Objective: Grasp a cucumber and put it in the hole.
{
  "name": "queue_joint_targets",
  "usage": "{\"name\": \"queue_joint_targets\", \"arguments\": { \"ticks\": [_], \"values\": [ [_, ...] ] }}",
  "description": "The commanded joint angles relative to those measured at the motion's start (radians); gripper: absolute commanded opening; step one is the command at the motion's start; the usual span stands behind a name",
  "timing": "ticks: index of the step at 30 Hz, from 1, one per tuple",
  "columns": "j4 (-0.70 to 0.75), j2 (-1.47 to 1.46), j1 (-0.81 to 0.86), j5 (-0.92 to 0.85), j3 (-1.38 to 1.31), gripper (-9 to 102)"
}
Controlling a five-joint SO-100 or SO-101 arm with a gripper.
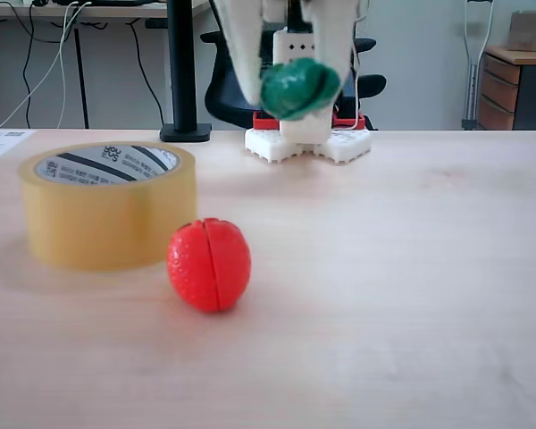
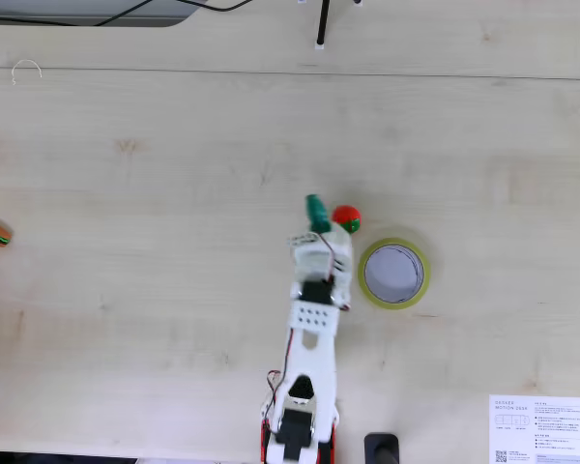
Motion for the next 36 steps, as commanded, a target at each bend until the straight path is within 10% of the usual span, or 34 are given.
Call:
{"name": "queue_joint_targets", "arguments": {
  "ticks": [1,31,36],
  "values": [
    [0.0,0.091,0.084,0.014,-0.098,12],
    [-0.008,0.012,0.489,0.017,-0.172,12],
    [-0.112,0.002,0.489,0.026,-0.156,36]
  ]
}}
